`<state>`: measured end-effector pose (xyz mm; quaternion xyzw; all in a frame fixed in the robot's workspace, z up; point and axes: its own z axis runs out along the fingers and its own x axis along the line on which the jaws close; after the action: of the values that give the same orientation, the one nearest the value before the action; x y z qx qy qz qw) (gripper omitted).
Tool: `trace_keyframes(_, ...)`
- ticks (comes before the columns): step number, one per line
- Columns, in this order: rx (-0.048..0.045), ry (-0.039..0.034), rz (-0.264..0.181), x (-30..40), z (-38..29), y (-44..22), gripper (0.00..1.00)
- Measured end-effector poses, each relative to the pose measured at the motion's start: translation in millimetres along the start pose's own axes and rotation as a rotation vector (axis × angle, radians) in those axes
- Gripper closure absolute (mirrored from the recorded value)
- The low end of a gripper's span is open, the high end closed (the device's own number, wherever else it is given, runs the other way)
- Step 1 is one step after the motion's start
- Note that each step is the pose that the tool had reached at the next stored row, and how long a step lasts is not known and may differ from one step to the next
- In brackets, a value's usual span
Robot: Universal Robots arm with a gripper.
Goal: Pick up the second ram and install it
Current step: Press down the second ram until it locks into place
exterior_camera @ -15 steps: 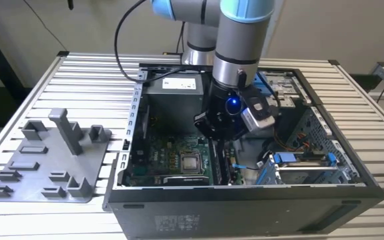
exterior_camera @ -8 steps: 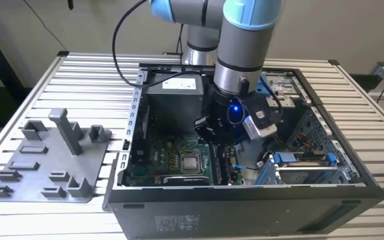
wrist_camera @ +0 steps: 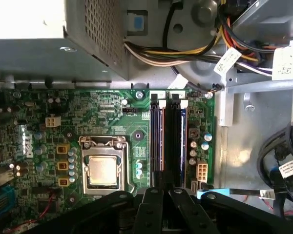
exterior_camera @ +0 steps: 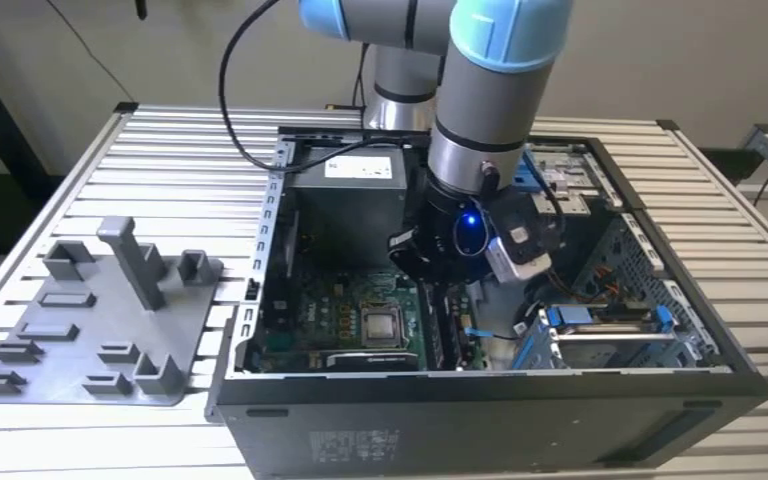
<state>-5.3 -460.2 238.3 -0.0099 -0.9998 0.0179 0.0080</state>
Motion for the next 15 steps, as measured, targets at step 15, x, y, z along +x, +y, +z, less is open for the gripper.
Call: trace_keyframes(15,0.0032,-0.0131,-0.220,0.2,2.2,0.0,0.89)
